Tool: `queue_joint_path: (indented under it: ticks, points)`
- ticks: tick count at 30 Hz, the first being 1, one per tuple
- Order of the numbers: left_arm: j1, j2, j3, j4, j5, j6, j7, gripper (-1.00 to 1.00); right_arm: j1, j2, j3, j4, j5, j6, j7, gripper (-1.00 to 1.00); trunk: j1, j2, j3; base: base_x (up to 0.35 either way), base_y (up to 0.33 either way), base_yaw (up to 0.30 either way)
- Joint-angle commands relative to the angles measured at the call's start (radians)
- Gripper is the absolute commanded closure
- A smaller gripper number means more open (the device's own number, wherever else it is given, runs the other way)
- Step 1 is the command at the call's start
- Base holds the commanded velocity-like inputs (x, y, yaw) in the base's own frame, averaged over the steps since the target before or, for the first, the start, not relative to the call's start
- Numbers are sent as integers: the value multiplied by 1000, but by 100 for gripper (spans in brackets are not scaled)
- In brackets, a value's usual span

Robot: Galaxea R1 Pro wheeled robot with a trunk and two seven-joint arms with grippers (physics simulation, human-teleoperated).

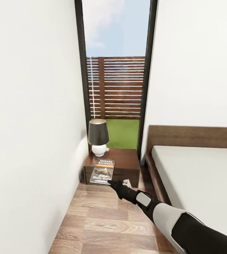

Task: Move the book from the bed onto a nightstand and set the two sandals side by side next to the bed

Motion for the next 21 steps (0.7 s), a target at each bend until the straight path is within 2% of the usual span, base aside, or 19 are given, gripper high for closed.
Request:
queue_joint_path:
  ticks: [1,21]
  points:
    - [-1,0,3,2,1,-3,-5,-100,-1,0,1,1,-14,8,4,100,0,-1,-1,272,0,0]
    - [-1,0,3,2,1,-3,-5,-100,-1,0,1,3,-13,8,-3,100,0,-1,-1,272,0,0]
